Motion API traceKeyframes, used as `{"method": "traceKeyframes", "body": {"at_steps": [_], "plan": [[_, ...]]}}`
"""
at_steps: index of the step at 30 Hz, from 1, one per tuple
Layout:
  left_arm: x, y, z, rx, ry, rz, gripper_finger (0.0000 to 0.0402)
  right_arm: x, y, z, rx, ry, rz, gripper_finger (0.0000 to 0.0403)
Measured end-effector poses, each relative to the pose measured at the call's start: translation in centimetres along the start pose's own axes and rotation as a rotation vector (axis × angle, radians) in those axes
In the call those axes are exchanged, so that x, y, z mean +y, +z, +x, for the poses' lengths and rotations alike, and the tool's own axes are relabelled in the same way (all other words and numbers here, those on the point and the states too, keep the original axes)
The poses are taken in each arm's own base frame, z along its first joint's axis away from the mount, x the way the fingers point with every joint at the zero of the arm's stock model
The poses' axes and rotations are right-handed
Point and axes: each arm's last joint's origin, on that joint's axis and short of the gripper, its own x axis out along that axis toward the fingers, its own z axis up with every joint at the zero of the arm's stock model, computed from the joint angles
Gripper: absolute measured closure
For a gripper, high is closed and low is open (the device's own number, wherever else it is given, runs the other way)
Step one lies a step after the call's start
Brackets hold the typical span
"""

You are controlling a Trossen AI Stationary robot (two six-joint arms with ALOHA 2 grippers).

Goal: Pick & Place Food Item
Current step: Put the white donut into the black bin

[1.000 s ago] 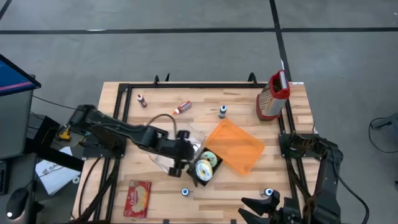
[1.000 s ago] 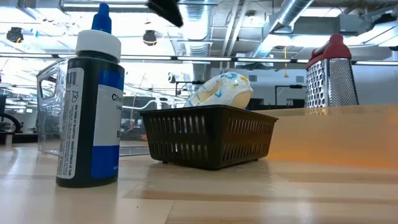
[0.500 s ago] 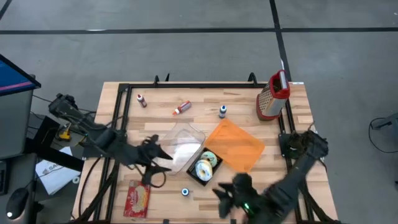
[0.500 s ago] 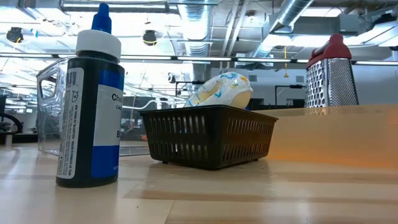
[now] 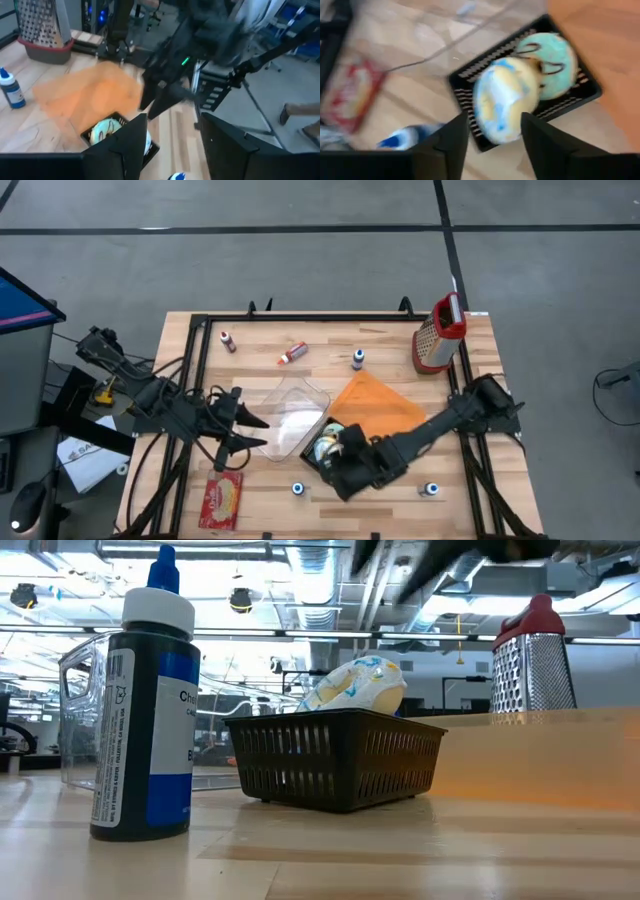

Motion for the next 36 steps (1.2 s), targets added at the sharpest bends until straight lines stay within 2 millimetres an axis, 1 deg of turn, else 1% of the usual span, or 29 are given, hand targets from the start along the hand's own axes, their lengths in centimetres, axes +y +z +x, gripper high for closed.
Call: {"method": "traceKeyframes", "body": {"at_steps": [4, 7, 12, 16, 18, 21, 24, 32, 36], "plan": [[0.1, 0.3, -0.4, -0.019, -0.009, 0.012, 0.0221, -0.5, 1.4, 1.7, 0.047, -0.045, -0.007, 0.0175], [0.2, 0.5, -0.7, -0.031, -0.015, 0.017, 0.0221, -0.7, 1.7, 2.2, 0.088, -0.056, -0.029, 0.0151], [0.4, 0.7, -0.9, -0.043, -0.012, 0.024, 0.0221, -0.9, 1.5, 2.9, 0.144, -0.053, -0.049, 0.0146], [0.5, 0.8, -1.0, -0.046, -0.013, 0.039, 0.0221, -1.3, 1.3, 3.3, 0.169, -0.063, -0.051, 0.0151], [0.5, 0.8, -1.0, -0.047, -0.013, 0.044, 0.0221, -1.3, 0.9, 3.8, 0.189, -0.030, -0.038, 0.0156], [0.5, 0.9, -1.1, -0.049, -0.014, 0.044, 0.0221, -1.4, 0.6, 4.5, 0.195, -0.012, -0.026, 0.0167], [0.5, 0.9, -1.2, -0.049, -0.014, 0.042, 0.0221, -1.2, 0.6, 4.5, 0.183, 0.009, -0.012, 0.0188], [0.5, 0.9, -1.2, -0.051, -0.015, 0.033, 0.0221, -1.3, 0.6, 4.5, 0.162, 0.007, -0.037, 0.0279], [0.5, 0.9, -1.2, -0.051, -0.015, 0.030, 0.0221, -1.2, 0.7, 4.5, 0.129, 0.012, -0.041, 0.0315]]}}
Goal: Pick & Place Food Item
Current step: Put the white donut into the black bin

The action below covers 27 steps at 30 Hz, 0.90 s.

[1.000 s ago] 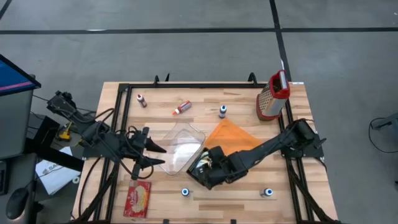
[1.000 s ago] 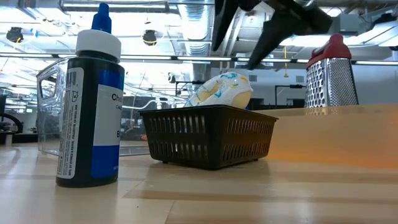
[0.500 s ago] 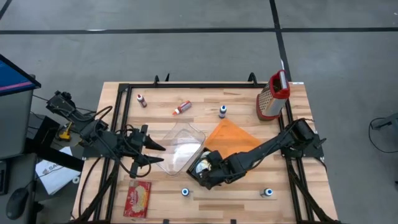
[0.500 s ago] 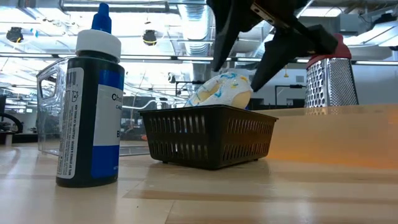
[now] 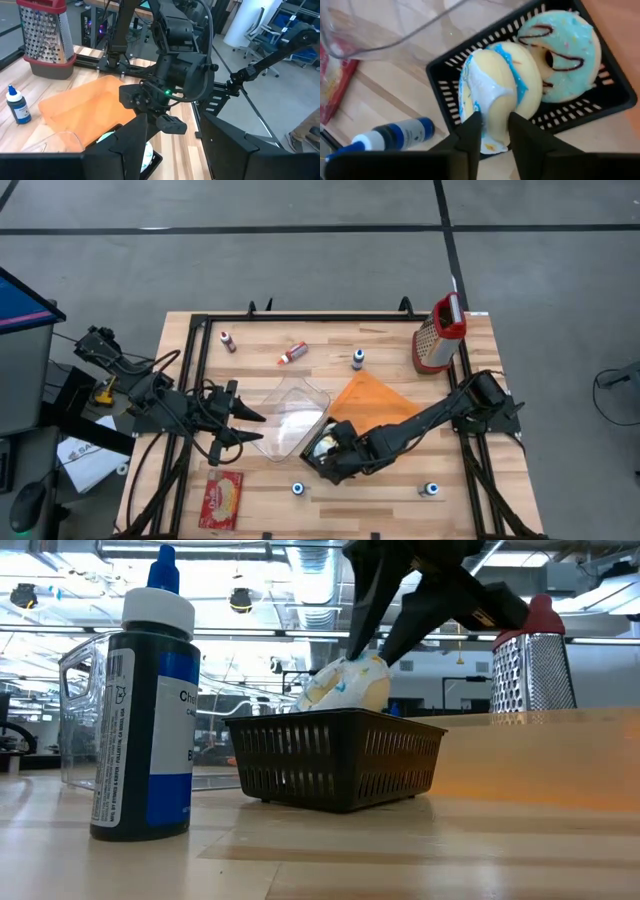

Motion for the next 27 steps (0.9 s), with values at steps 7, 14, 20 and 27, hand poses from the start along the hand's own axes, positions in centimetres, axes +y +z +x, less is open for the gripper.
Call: {"method": "traceKeyframes", "body": {"at_steps": [7, 14, 20, 27], "plan": [[0.0, 0.0, 0.0, 0.001, -0.001, -0.017, 0.0221, 1.1, 0.2, -0.1, -0.051, 0.110, 0.019, 0.0339], [0.0, 0.0, 0.0, 0.001, 0.000, -0.018, 0.0221, 0.9, 0.1, -0.1, -0.051, 0.084, 0.016, 0.0340], [0.0, 0.0, 0.0, 0.001, 0.000, -0.018, 0.0221, 0.3, -0.1, 0.3, -0.028, 0.055, 0.012, 0.0340], [0.0, 0.0, 0.0, 0.001, -0.001, -0.021, 0.0221, -1.1, -1.7, 2.1, 0.008, 0.069, 0.070, 0.0311]]}}
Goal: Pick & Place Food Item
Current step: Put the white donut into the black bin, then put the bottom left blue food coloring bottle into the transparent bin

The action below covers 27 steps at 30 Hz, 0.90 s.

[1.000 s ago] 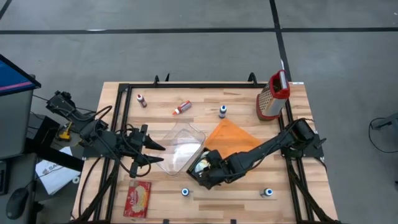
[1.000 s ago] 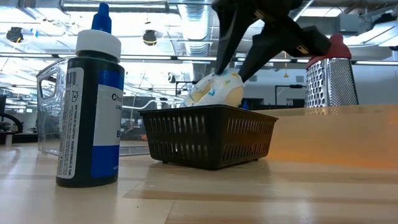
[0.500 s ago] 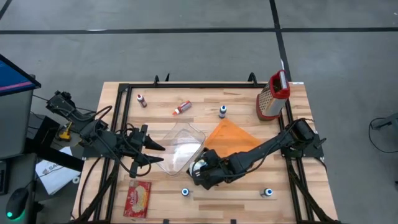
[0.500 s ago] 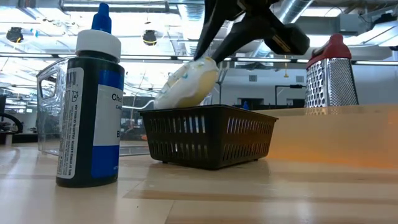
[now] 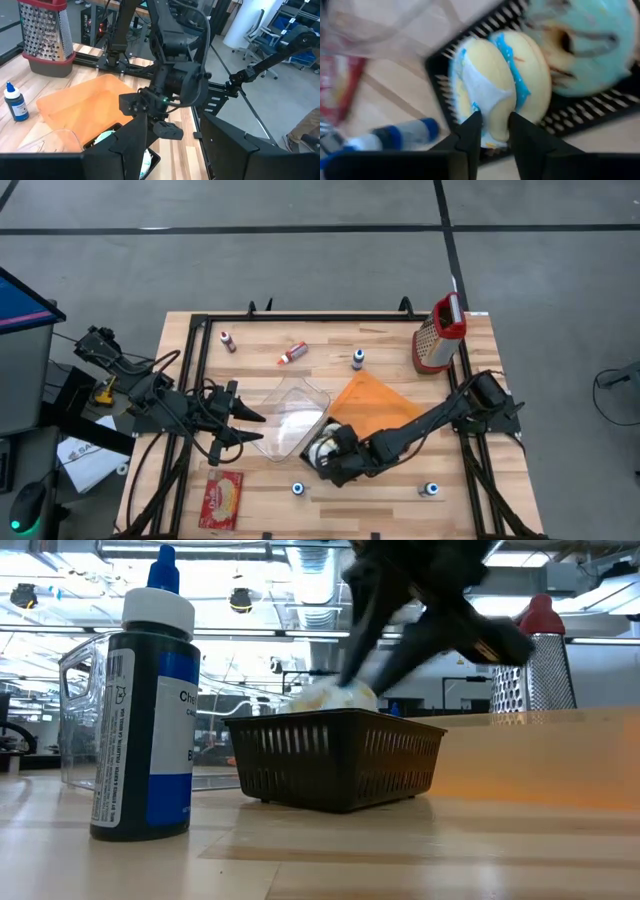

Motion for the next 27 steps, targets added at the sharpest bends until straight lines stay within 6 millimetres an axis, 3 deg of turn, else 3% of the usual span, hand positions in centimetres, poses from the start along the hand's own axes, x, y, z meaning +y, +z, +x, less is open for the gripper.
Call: {"method": "traceKeyframes", "body": {"at_steps": [14, 19, 22, 27], "plan": [[0.0, 0.0, 0.0, 0.001, -0.001, -0.005, 0.0221, -0.2, -0.4, -2.1, -0.119, 0.009, 0.054, 0.0178], [0.1, -0.2, 0.0, 0.022, 0.009, -0.004, 0.0221, -0.2, 0.4, -3.8, -0.179, 0.021, 0.065, 0.0171], [0.5, -1.3, -0.1, 0.140, 0.024, 0.011, 0.0221, -0.1, 0.3, -5.4, -0.198, 0.064, 0.062, 0.0175], [-0.6, -3.8, 0.1, 0.375, -0.075, 0.087, 0.0221, -0.2, -1.8, -8.1, -0.236, 0.141, 0.085, 0.0181]]}}
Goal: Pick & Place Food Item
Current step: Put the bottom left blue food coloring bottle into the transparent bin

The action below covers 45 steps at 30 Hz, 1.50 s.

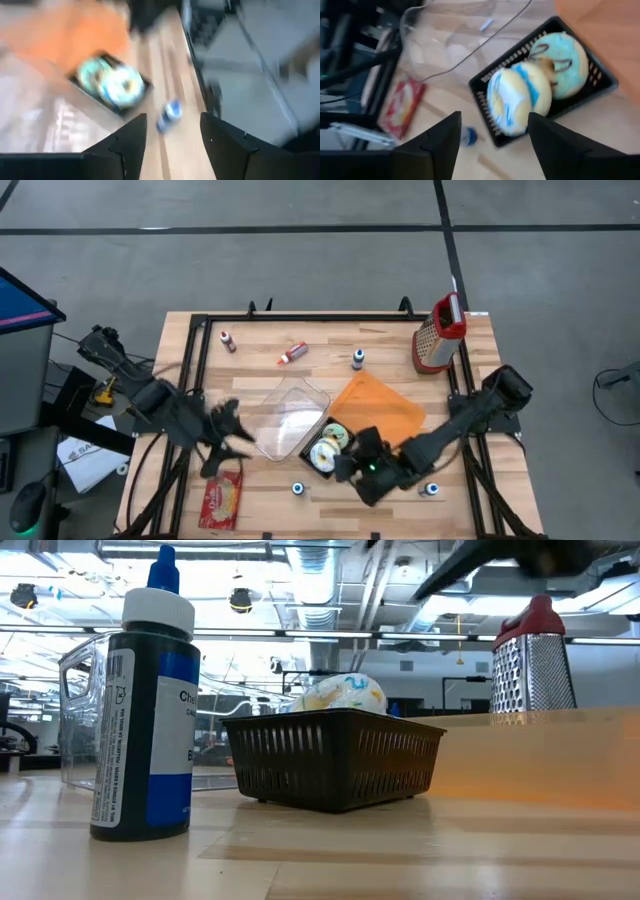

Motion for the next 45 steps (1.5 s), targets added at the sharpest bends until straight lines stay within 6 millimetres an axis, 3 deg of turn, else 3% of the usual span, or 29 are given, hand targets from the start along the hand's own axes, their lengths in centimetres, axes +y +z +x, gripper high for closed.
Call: {"method": "traceKeyframes", "body": {"at_steps": [8, 16, 23, 32, 45], "plan": [[-3.1, -3.0, 5.6, 0.221, 0.000, 0.234, 0.0221, -0.5, -3.0, -3.4, -0.112, 0.119, 0.163, 0.0186], [-5.3, -4.3, 11.7, 0.183, -0.028, 0.249, 0.0221, -1.0, -4.5, -4.8, -0.125, 0.166, 0.184, 0.0186], [-5.4, -4.9, 15.4, 0.153, -0.020, 0.240, 0.0221, -1.4, -5.5, -5.7, -0.101, 0.179, 0.153, 0.0186], [-3.0, -3.4, 17.0, 0.114, 0.007, 0.187, 0.0221, -1.6, -6.0, -6.2, -0.089, 0.188, 0.139, 0.0186], [-2.5, -4.5, 18.7, 0.199, -0.030, 0.194, 0.0221, -1.8, -6.1, -6.3, -0.088, 0.184, 0.122, 0.0186]]}}
